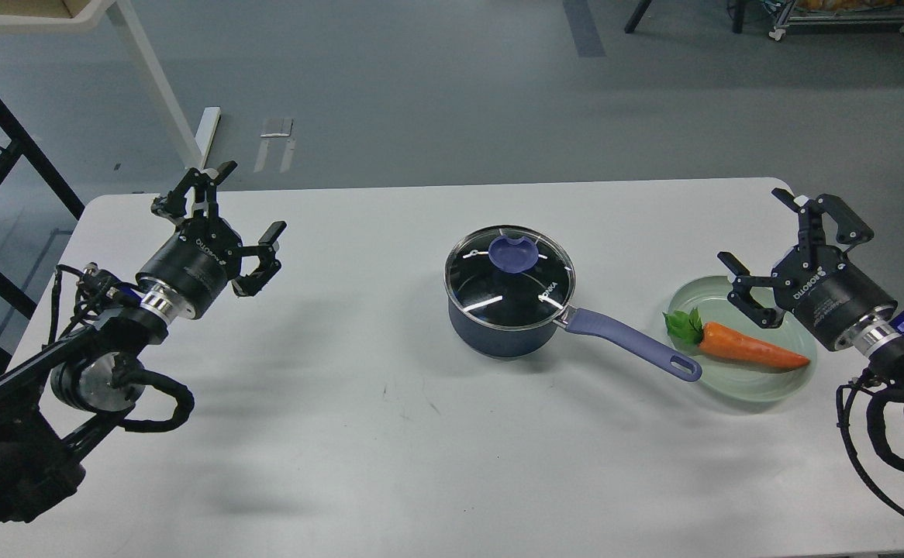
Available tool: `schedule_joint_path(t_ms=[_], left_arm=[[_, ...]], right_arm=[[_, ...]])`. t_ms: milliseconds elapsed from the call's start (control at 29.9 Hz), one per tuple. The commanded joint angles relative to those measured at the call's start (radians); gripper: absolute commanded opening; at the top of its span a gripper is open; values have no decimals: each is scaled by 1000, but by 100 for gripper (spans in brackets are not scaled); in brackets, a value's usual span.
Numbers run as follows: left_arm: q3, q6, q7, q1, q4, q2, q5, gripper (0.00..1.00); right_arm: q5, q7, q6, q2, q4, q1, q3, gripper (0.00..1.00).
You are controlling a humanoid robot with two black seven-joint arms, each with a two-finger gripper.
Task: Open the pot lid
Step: 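Move the right gripper toward the purple pot handle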
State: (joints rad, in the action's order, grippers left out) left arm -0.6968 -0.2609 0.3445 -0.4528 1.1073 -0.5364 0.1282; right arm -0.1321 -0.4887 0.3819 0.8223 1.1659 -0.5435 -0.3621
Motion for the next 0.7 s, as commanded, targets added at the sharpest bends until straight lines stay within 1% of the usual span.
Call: schedule_joint_path(t_ms=[0,100,201,335,368,401,535,602,669], left_arm=[[-4,6,1,0,-1,-1,1,99],[-3,9,-4,0,-3,-5,7,99],[3,3,-6,-12,-17,-16,7,99],[16,-3,1,-18,-35,-62,7,99],[14,-3,2,-18,-35,-62,7,99],[14,-3,2,-21,-37,-65,8,99],[16,-5,2,-26,-35,-82,31,99],[16,-6,4,-27,-34,-83,47,99],[16,-5,16,-29,-24,-85,50,99]], right_arm=[[6,0,-3,0,1,0,-1,100],[8,0,-3,6,0,-3,-17,100],[57,0,-17,43,1,-33,-15,100],[366,0,-67,126,55,-144,-12,100],[390,0,-72,130,61,-148,-12,100],[513,0,-107,155,102,-173,-11,100],[812,0,-198,230,228,-223,-3,100],[999,0,-216,256,274,-253,5,100],[1226,0,-219,261,293,-295,40,100]])
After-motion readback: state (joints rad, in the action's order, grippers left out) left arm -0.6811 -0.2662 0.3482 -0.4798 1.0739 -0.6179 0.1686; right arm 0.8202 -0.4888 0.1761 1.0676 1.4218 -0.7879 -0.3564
